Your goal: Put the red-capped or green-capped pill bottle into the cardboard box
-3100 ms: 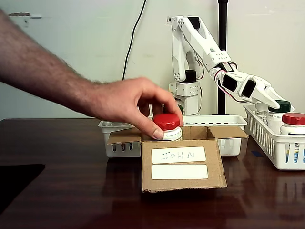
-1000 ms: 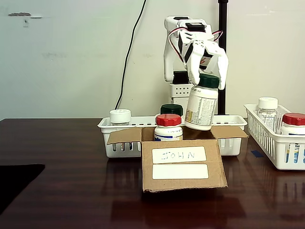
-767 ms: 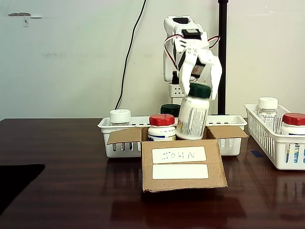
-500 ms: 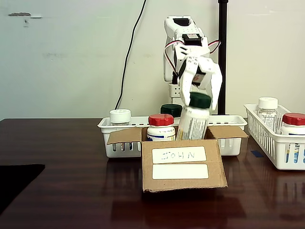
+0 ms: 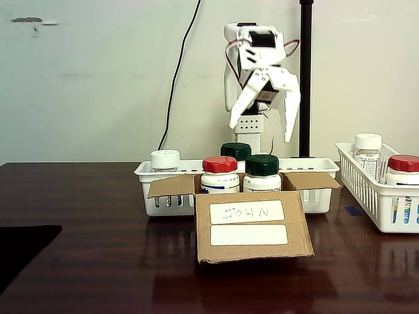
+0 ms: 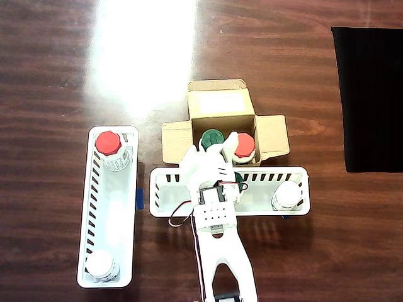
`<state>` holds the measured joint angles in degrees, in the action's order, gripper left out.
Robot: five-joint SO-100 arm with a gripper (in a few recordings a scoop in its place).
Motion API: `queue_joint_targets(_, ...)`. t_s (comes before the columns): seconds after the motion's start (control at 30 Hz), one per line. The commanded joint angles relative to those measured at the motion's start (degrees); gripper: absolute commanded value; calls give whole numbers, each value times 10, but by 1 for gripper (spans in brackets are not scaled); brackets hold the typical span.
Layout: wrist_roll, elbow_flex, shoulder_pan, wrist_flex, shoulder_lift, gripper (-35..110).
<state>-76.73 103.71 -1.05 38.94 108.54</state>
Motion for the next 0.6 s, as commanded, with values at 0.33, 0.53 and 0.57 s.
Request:
queue_joint_targets(0.33, -49, 46, 4, 272, 218, 3)
queue_joint_targets(0.53, -66, 198, -4, 324, 447, 1)
queue_joint_targets(0.57, -65, 216, -6, 331, 478, 0)
